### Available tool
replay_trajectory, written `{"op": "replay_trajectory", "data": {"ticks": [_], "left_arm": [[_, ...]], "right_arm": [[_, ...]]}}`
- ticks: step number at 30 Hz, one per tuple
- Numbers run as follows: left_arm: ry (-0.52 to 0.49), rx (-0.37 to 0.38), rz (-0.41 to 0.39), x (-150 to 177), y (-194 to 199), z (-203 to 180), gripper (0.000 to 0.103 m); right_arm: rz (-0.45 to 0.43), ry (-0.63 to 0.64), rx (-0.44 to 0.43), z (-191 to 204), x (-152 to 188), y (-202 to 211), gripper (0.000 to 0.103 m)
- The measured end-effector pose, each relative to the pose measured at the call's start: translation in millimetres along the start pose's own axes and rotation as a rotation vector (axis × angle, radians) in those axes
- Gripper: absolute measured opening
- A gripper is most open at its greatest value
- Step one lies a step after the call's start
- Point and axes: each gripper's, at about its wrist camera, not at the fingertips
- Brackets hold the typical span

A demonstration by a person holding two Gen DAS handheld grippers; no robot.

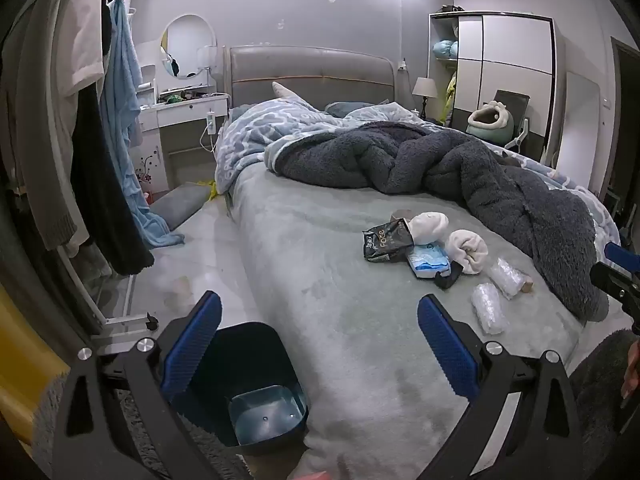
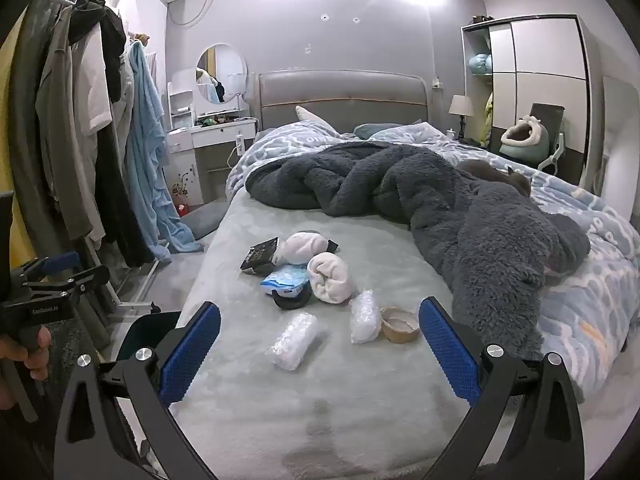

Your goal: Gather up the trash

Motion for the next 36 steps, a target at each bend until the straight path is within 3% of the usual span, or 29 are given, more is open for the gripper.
{"op": "replay_trajectory", "data": {"ticks": [36], "left_arm": [[0.002, 0.002, 0.007, 0.1, 1.3, -1.1, 0.100]], "right_arm": [[0.003, -0.012, -0.009, 1.3, -0.2, -1.4, 0.100]]}}
Point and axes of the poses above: each gripper's, at about its wrist camera, not at the fingertips, and y roughly against the way its jaws point, z to its left, x to its underside, and after that the axes turned 3 degrees about x, right-handed
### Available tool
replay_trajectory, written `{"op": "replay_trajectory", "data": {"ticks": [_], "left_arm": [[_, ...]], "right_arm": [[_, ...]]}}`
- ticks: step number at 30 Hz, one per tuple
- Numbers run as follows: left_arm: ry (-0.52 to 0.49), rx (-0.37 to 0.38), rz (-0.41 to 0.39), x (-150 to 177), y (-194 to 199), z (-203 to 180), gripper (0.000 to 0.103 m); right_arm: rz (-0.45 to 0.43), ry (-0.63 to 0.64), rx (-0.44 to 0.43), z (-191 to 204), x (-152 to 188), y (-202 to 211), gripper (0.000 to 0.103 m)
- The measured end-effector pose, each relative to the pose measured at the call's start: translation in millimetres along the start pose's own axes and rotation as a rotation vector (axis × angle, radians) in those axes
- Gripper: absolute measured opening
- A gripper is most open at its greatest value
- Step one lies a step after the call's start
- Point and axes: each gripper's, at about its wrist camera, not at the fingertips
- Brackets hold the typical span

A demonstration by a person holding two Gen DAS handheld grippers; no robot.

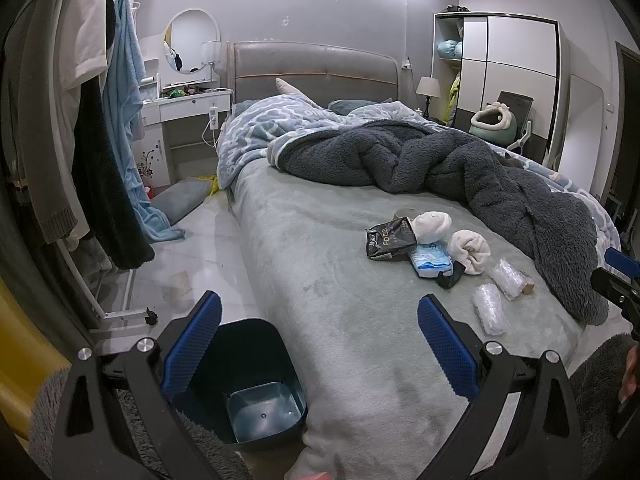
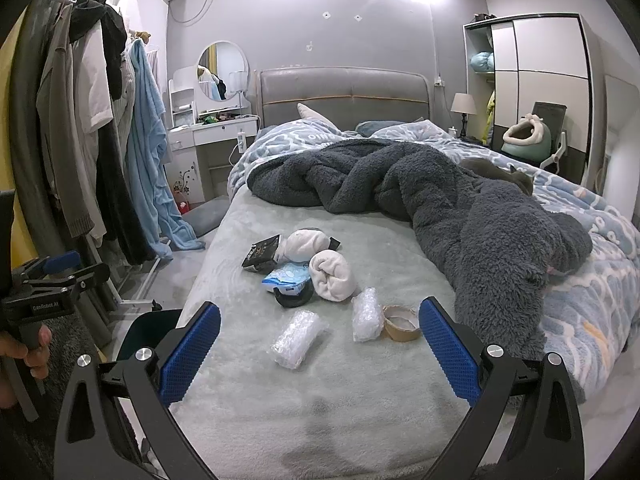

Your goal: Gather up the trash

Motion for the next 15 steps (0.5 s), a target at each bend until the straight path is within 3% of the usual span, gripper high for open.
{"op": "replay_trajectory", "data": {"ticks": [15], "left_arm": [[0.004, 0.001, 0.003, -0.3, -1.6, 1.6, 0.100]], "right_arm": [[0.002, 0.001, 0.001, 1.1, 0.2, -0.5, 0.100]]}}
Point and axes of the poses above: each gripper's, at about its wrist camera, not at the fingertips, and y roughly against the way its jaws point, z to its left, x to its underside, and after that the axes turned 3 degrees about x, right-handed
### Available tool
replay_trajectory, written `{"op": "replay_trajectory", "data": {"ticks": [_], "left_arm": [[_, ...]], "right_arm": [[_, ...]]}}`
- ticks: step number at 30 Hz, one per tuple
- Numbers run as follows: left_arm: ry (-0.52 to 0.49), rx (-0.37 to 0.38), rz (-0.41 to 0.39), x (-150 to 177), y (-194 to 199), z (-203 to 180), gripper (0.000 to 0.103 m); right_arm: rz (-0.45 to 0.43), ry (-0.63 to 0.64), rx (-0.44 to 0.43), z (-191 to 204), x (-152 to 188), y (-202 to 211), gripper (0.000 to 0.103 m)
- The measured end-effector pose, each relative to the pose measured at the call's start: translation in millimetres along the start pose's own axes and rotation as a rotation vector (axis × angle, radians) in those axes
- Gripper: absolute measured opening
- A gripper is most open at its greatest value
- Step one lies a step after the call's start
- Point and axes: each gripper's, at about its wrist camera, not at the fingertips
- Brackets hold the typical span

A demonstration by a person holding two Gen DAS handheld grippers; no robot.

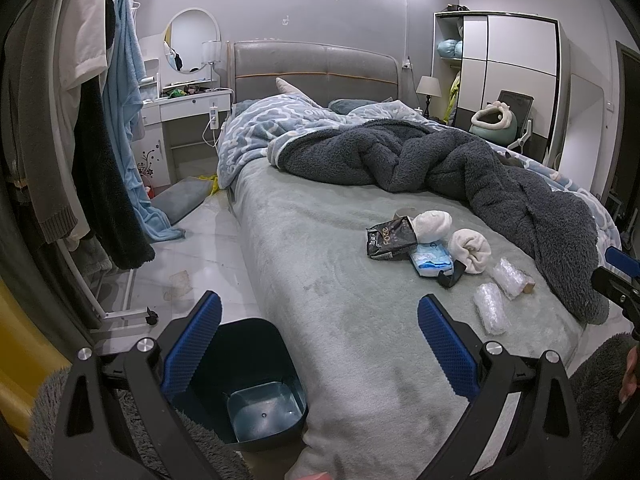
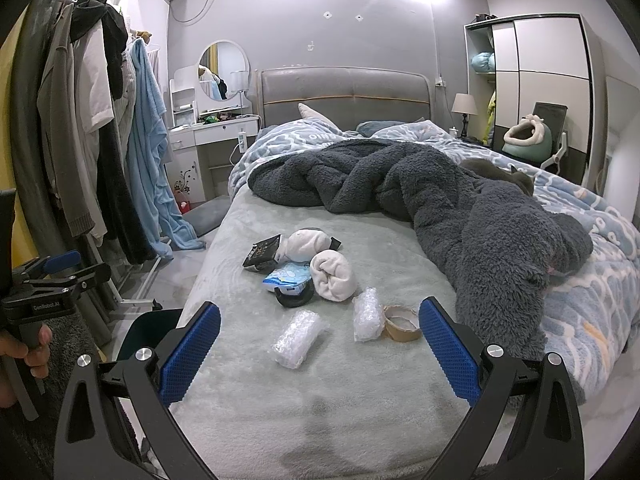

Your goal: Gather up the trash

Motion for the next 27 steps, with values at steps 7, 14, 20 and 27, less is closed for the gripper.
{"op": "replay_trajectory", "data": {"ticks": [7, 14, 20, 27], "left_arm": [[0.001, 0.000, 0.001, 0.0, -0.1, 0.0, 0.100], [-0.001, 0.000, 0.001, 0.0, -0.1, -0.1, 0.100], [0.001, 0.000, 0.002, -0.1, -0.1, 0.1, 0.100], [0.001, 0.000, 0.002, -0.1, -0.2, 0.0, 0.100]], "right_arm": [[0.001, 0.001, -0.001, -1.4, -1.4, 0.0, 0.100], [0.000, 0.009, -0.001, 2.8, 1.0, -1.2, 0.100], [0.000, 0.010, 0.000, 4.4, 0.4, -0.3, 0.100], [0.001, 0.011, 0.000, 4.1, 0.6, -0.9, 0.100]]}}
Point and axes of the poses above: each gripper's, at about its wrist camera, not at the fingertips, and y roughly against the way its jaws point, z to its left, x to its underside, and after that the axes turned 3 degrees about x, right-handed
